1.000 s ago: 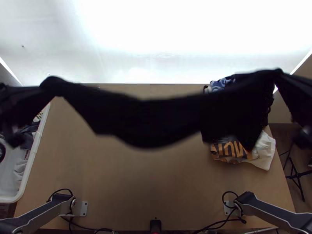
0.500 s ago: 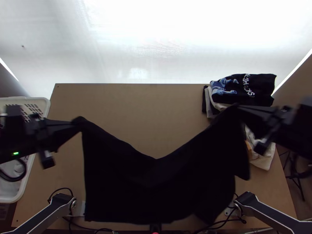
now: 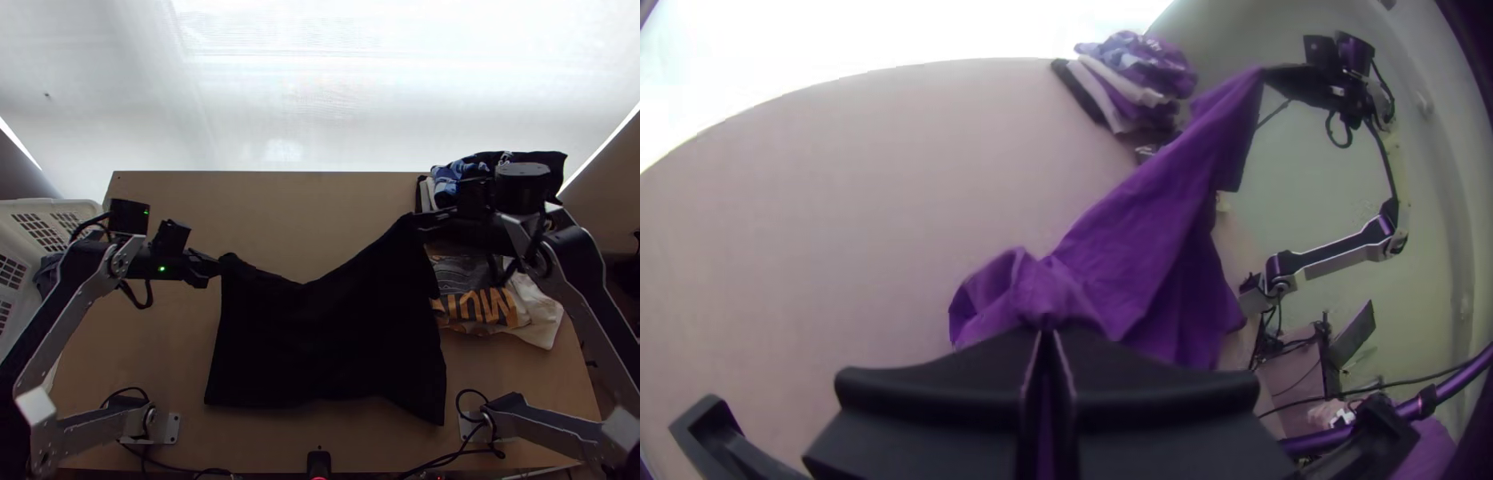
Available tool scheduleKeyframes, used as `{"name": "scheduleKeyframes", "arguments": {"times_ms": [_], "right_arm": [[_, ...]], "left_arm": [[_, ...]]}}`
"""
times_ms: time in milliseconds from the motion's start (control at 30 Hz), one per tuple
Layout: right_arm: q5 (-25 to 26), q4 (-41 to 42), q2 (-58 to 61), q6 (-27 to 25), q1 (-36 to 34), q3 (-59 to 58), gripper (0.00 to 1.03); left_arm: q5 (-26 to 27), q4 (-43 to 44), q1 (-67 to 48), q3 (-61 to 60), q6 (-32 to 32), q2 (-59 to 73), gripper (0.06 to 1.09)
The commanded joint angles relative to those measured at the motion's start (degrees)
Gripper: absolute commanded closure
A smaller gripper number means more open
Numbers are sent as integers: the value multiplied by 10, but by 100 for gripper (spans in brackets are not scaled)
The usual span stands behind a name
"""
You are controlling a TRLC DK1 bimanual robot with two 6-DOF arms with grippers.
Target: Fold the t-shirt
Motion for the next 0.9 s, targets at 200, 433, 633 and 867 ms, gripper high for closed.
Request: {"name": "scheduleKeyframes", "arguments": {"times_ms": [200, 433, 633, 867], "right_arm": [[-3, 101, 166, -29, -65, -7, 100], [12, 104, 280, -59, -65, 91, 100], [23, 98, 335, -75, -66, 148, 100], [28, 98, 374, -81, -74, 177, 100]], "left_arm": [[-3, 56, 20, 79, 30, 260, 105], [-13, 52, 50, 192, 21, 367, 105], [-25, 34, 99, 242, 30, 410, 105], [-50, 27, 151, 263, 33, 437, 105]]}}
